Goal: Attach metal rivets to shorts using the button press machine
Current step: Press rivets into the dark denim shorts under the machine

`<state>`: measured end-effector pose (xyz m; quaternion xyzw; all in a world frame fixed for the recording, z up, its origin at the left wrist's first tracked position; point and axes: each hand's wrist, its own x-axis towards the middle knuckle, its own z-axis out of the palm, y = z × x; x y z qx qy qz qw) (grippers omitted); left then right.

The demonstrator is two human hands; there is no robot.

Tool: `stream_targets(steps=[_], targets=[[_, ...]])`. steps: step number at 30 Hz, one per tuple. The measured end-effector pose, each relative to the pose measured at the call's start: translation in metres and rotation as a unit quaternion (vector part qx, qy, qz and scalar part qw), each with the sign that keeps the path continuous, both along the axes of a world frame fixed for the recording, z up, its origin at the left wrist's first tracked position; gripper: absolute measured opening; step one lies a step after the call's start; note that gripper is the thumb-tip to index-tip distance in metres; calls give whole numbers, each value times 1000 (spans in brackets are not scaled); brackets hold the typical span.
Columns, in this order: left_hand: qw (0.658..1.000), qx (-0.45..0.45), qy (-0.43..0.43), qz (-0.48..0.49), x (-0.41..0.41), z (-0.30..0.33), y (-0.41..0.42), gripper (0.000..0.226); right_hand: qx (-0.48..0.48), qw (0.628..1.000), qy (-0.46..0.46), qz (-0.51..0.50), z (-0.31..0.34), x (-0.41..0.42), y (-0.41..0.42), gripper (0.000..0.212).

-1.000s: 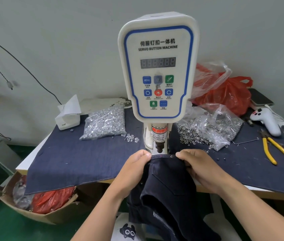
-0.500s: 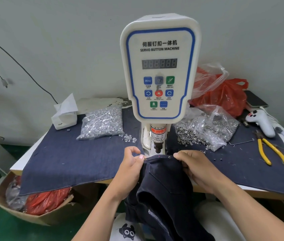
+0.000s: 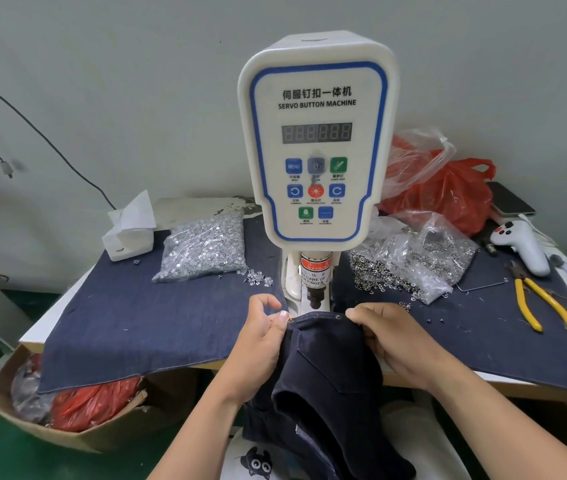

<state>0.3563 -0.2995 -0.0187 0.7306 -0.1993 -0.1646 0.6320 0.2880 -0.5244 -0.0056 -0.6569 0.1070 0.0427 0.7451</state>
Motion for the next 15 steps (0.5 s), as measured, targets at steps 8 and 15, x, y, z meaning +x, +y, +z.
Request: stream_targets(steps=[8,15], targets=[[1000,-2,15,5,1,0,0,21,-10,1000,-1,0,-2,1,-2,36],[999,-20,29,1,1,0,0,15,-7,1000,-1,9,-3,1,-2,33]])
